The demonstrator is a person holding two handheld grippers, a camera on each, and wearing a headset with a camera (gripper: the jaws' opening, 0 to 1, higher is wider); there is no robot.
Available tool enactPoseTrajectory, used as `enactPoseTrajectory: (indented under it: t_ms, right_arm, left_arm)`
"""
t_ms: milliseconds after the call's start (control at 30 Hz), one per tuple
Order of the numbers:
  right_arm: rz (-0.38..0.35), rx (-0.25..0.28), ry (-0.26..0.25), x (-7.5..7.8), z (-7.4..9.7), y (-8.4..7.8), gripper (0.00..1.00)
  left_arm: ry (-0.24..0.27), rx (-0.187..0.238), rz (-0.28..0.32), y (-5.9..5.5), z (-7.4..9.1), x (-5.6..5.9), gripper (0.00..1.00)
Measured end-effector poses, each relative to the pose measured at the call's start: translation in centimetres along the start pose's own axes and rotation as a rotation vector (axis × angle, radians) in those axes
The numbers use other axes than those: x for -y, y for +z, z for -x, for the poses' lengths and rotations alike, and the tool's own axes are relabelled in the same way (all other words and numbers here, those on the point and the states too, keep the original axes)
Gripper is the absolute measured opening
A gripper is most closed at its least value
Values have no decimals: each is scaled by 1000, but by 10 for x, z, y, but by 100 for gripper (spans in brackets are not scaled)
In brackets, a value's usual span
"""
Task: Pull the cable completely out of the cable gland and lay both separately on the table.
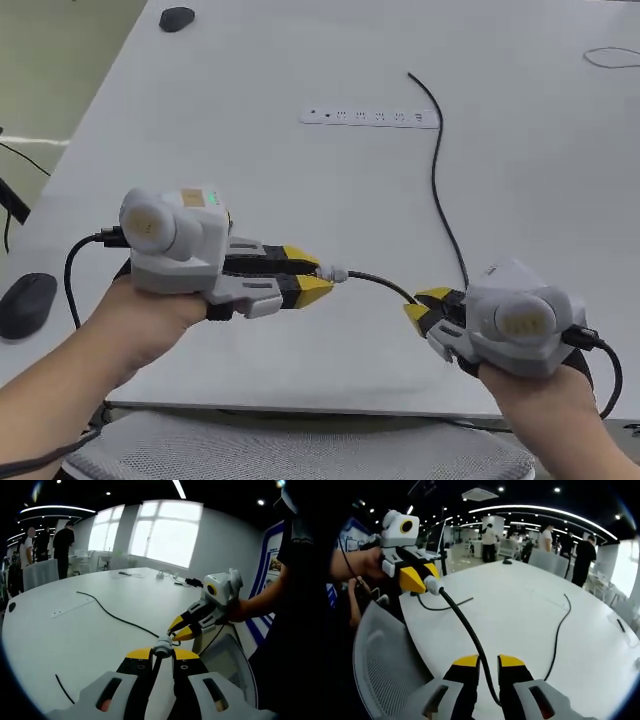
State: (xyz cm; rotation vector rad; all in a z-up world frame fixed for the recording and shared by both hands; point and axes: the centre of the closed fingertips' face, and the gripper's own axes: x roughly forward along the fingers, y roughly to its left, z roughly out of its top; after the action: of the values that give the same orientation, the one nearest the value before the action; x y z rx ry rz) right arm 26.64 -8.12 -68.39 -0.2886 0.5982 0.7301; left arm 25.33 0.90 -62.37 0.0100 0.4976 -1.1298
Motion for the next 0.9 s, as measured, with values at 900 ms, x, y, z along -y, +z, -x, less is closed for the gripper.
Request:
enactPoseTrajectory:
  t_ms: [900]
  right_arm:
    - [481, -6, 107, -57, -15, 63, 3]
  left_arm:
    - [1, -20, 2, -8, -1, -6, 15]
